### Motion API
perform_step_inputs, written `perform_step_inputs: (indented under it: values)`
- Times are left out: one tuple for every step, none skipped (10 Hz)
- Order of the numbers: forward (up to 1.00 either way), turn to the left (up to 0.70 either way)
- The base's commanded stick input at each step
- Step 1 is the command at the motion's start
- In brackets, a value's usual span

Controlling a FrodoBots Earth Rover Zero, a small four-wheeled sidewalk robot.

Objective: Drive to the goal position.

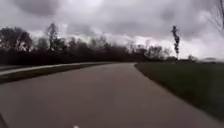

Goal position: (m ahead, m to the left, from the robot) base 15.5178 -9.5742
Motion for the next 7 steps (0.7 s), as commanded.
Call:
perform_step_inputs:
  values:
    - [1.0,0.0]
    - [1.0,0.0]
    - [1.0,0.0]
    - [1.0,0.0]
    - [1.0,0.0]
    - [1.0,0.0]
    - [1.0,0.0]
